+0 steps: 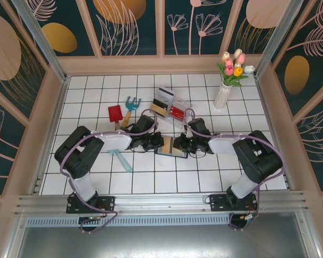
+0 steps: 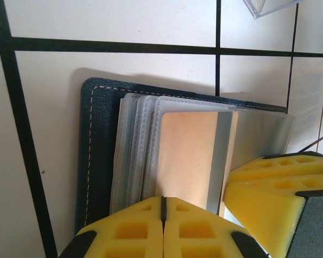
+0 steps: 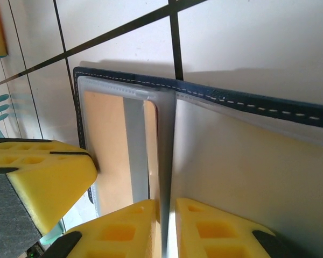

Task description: Take the credit cards out of the card holder

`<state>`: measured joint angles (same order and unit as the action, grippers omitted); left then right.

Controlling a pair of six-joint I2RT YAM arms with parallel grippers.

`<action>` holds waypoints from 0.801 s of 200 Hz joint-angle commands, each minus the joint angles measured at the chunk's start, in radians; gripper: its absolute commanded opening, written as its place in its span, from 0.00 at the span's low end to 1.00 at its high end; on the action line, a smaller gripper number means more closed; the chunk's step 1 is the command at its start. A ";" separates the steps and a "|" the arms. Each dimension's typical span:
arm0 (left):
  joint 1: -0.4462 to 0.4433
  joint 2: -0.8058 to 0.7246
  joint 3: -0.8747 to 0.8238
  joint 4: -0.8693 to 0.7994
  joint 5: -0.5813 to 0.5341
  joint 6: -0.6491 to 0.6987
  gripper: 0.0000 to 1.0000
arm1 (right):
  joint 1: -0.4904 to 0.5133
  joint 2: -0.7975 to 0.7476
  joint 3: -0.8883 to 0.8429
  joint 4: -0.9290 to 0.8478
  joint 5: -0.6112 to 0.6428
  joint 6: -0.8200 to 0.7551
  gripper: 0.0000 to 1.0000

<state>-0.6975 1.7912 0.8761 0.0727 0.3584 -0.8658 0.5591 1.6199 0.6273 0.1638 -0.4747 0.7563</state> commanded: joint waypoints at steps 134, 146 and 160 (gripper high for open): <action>-0.001 0.020 -0.019 -0.101 -0.059 -0.003 0.13 | 0.010 -0.003 -0.032 0.009 -0.015 0.017 0.09; -0.002 0.019 -0.013 -0.107 -0.064 -0.001 0.14 | 0.010 -0.008 -0.034 -0.012 -0.006 0.012 0.09; -0.001 0.017 -0.009 -0.111 -0.068 -0.001 0.15 | 0.010 -0.014 -0.037 -0.023 0.001 0.008 0.09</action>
<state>-0.6975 1.7908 0.8764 0.0711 0.3496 -0.8684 0.5625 1.6287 0.6167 0.2031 -0.5053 0.7654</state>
